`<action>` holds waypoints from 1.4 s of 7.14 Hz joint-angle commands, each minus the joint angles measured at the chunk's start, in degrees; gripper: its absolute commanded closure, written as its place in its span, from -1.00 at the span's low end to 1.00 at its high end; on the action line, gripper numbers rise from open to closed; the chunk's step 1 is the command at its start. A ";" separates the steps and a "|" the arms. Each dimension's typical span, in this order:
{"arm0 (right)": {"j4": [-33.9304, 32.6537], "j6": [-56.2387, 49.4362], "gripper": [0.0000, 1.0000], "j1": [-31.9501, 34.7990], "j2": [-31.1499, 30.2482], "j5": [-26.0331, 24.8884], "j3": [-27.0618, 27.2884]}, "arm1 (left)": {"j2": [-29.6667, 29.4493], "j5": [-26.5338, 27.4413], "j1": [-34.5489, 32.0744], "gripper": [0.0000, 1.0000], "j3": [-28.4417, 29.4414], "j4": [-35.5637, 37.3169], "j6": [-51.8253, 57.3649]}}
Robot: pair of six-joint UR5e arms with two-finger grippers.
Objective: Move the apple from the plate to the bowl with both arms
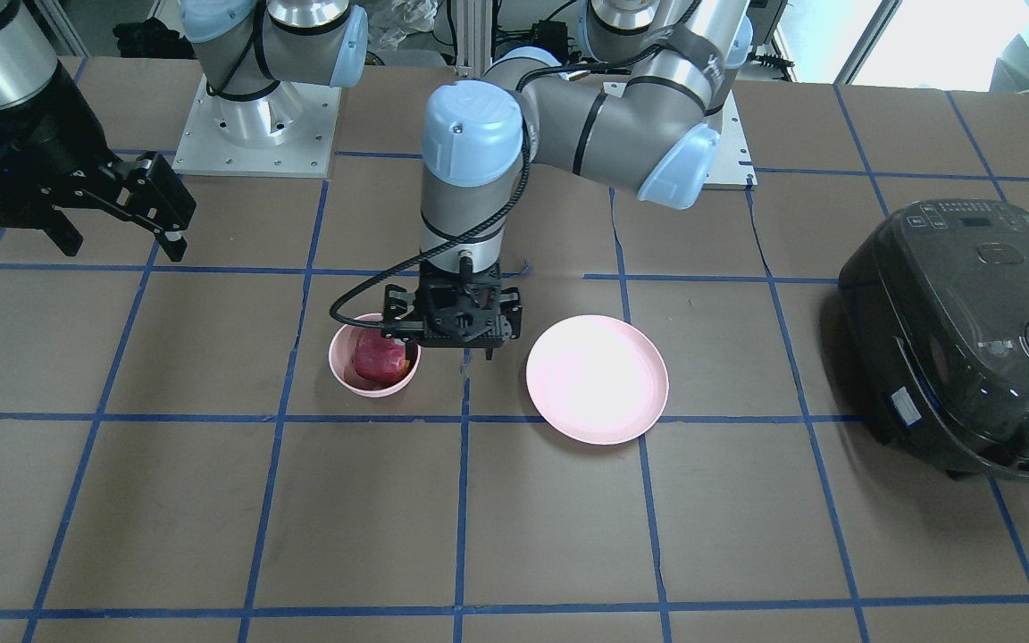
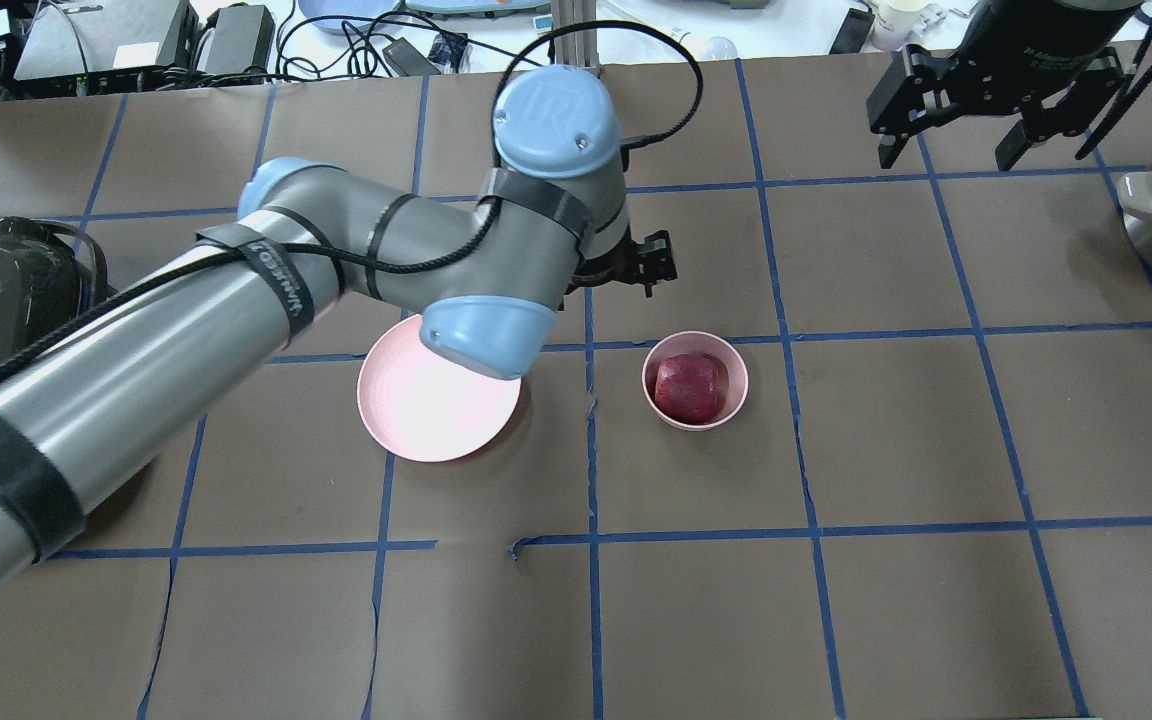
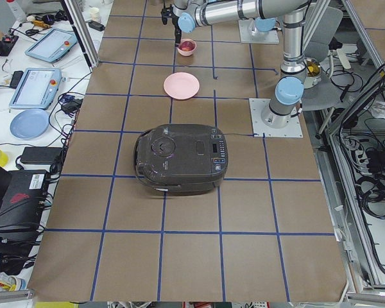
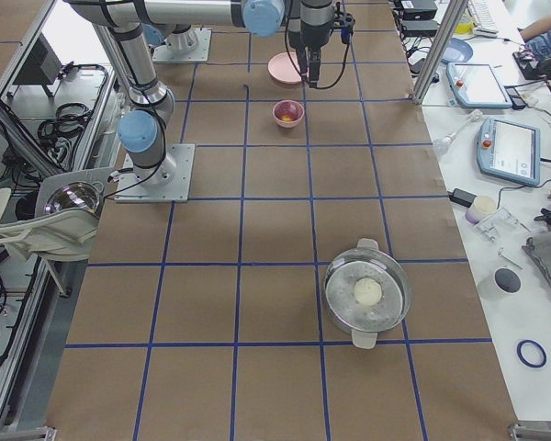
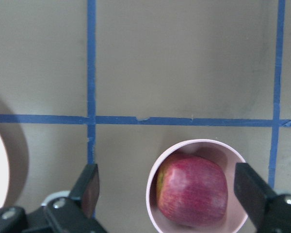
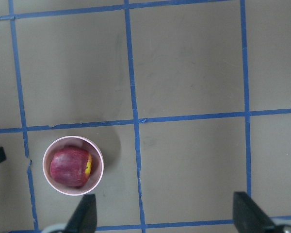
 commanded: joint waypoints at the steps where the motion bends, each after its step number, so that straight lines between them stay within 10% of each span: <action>1: 0.32 0.19 -1.00 3.45 -0.41 -0.07 0.01 | 6.46 0.46 8.55 -1.00 0.53 -11.79 7.77; 5: 3.76 6.15 -1.00 8.27 -0.94 -0.25 0.27 | 16.50 0.37 20.87 -1.00 9.72 -30.68 22.92; 10: 3.40 5.99 -1.00 8.12 -0.93 -0.43 0.10 | 17.57 -0.33 19.66 -1.00 9.15 -30.48 23.02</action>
